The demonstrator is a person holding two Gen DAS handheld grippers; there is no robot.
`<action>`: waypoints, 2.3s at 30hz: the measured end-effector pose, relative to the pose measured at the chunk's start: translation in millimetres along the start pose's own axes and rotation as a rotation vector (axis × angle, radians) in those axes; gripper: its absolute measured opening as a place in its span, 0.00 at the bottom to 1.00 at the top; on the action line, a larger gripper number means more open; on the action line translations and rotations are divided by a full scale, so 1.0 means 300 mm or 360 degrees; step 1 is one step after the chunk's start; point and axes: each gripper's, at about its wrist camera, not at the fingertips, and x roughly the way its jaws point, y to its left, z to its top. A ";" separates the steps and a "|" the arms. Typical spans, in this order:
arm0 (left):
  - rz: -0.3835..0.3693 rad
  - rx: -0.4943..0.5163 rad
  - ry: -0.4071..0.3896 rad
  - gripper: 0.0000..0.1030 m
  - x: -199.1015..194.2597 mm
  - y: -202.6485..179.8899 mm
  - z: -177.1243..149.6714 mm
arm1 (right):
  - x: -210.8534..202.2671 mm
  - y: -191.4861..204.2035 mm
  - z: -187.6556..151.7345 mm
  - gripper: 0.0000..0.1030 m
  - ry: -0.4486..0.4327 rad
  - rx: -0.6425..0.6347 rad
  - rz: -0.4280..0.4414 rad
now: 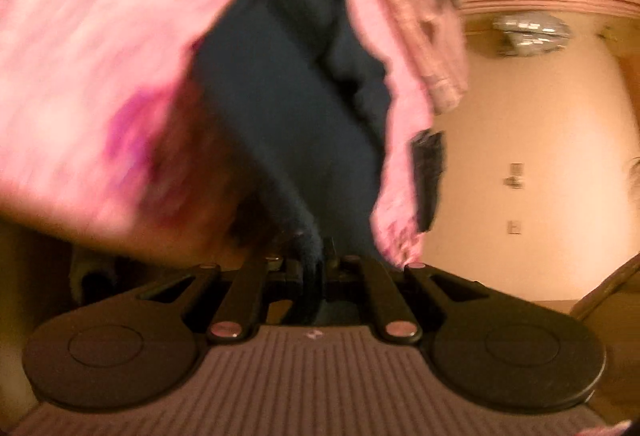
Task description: Fold clothes
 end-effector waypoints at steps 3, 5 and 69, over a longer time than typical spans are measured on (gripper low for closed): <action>-0.0111 0.0103 -0.0092 0.05 0.035 -0.057 0.155 | -0.006 0.107 0.136 0.05 -0.0165 -0.0098 0.0092; -0.0183 0.0142 -0.0159 0.05 0.071 -0.082 0.275 | 0.007 0.175 0.244 0.05 -0.0251 -0.0174 0.0144; 0.0577 0.0525 -0.0358 0.05 0.649 -0.096 1.007 | 0.446 0.284 0.984 0.42 -0.0556 -0.0732 -0.0653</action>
